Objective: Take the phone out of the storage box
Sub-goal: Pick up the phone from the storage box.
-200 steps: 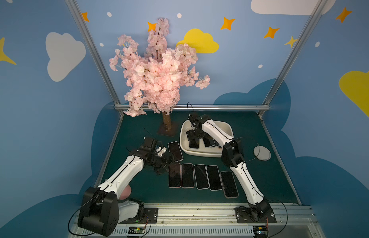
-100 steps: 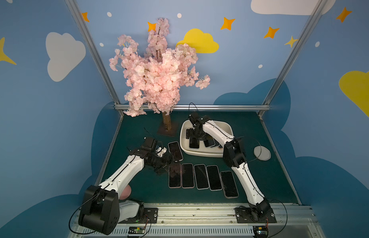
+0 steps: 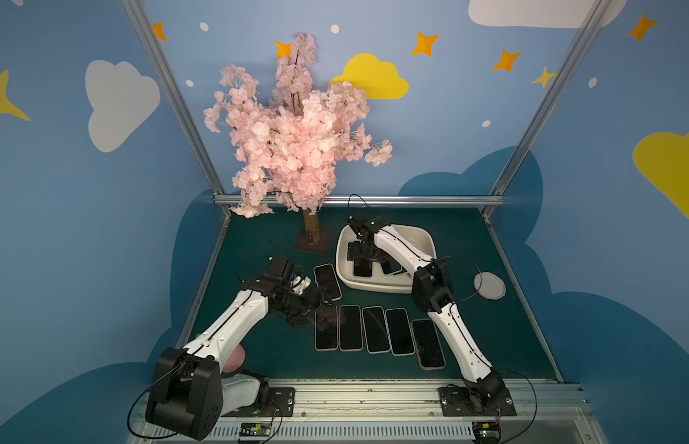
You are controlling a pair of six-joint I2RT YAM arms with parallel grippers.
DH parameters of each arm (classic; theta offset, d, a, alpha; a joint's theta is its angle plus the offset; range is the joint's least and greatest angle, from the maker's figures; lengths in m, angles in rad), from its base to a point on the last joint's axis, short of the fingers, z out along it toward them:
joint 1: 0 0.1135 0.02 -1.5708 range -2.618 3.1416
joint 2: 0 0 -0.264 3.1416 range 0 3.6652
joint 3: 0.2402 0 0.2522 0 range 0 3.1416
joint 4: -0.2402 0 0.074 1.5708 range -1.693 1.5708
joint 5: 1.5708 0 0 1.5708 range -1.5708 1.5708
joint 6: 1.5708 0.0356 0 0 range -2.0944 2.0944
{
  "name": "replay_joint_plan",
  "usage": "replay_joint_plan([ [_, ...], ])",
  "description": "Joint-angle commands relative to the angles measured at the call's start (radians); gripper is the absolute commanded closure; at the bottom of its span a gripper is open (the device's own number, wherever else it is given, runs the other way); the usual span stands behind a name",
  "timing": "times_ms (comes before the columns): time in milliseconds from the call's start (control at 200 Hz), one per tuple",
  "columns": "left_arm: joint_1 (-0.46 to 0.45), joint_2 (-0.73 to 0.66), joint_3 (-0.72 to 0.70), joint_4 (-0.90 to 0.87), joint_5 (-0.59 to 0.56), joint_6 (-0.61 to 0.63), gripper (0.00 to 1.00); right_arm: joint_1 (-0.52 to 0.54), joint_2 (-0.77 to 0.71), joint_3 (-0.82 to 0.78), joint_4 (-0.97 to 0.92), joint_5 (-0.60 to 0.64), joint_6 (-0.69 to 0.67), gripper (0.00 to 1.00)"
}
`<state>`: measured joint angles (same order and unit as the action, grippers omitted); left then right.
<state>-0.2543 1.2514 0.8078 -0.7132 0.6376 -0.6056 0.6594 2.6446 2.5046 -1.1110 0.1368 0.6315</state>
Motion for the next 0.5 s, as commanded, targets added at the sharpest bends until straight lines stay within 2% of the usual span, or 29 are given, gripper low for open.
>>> replay_joint_plan([
  [0,-0.005,-0.021,0.01,-0.045,-0.006,0.031,0.0,0.011,0.071,0.002,-0.074,0.028,0.002,0.01],
  [255,-0.013,-0.033,0.009,-0.074,-0.019,0.049,0.0,0.013,0.111,0.008,-0.079,0.018,-0.015,0.02],
  [496,-0.012,-0.047,-0.002,-0.059,-0.018,0.034,0.0,0.011,0.105,-0.025,-0.104,-0.001,-0.023,0.15],
])
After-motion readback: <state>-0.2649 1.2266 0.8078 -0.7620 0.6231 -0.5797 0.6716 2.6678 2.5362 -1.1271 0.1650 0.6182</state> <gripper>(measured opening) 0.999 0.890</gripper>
